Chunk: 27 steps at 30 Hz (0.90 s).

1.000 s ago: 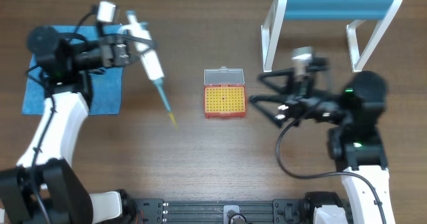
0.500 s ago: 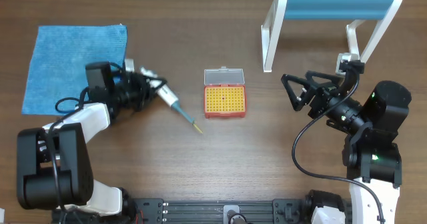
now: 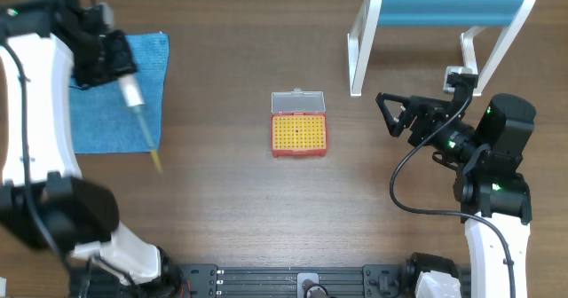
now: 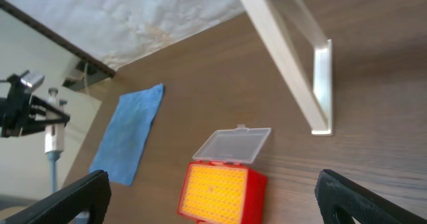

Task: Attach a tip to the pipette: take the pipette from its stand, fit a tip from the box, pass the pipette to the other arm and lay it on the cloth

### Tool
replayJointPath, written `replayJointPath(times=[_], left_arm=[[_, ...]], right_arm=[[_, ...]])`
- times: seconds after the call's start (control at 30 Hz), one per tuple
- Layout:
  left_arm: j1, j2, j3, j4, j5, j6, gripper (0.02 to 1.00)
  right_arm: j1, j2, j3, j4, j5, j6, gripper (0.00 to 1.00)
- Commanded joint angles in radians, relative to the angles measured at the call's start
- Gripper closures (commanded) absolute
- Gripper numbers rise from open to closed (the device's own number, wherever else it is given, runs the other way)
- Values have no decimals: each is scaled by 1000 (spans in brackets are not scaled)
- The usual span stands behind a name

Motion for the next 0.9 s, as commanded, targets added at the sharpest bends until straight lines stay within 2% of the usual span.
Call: replayJointPath(times=[0.03,0.07,0.13,0.17,0.23,0.33,0.37,0.5,0.63,0.67,0.77,0.9], left_arm=[[115,286,258,-144,-286,71,993],[117,327,293,-163,-360,72,991],[117,376,307,-140,-413,108,991],[117,396,307,-114,-410,130,991],[117,439,307,-50,-347,234,991],[118,484,308,59,-332,301,993],[117,495,308,74,-295,344,991],[117,536,308,135,-321,422,993],[116,552,308,219,-319,439,991],[115,552,308,243,-307,439,991],[116,561,307,309,-196,441,989],[111,576,307,285,-185,416,991]], right_arm=[[-3,-85,29,5,129,-2,7],[-3,-120,31,3,131,5,7],[-3,-182,31,-24,150,49,7],[-3,-205,31,-35,150,68,7],[-3,-246,31,-37,149,124,7],[-3,-267,31,-37,149,190,7],[-3,-267,31,-37,148,203,7],[-3,-267,31,-37,148,254,7],[40,-267,31,-37,146,281,7],[60,-267,31,-37,150,281,7],[115,-267,31,-36,188,288,7],[167,-267,31,-36,225,288,7]])
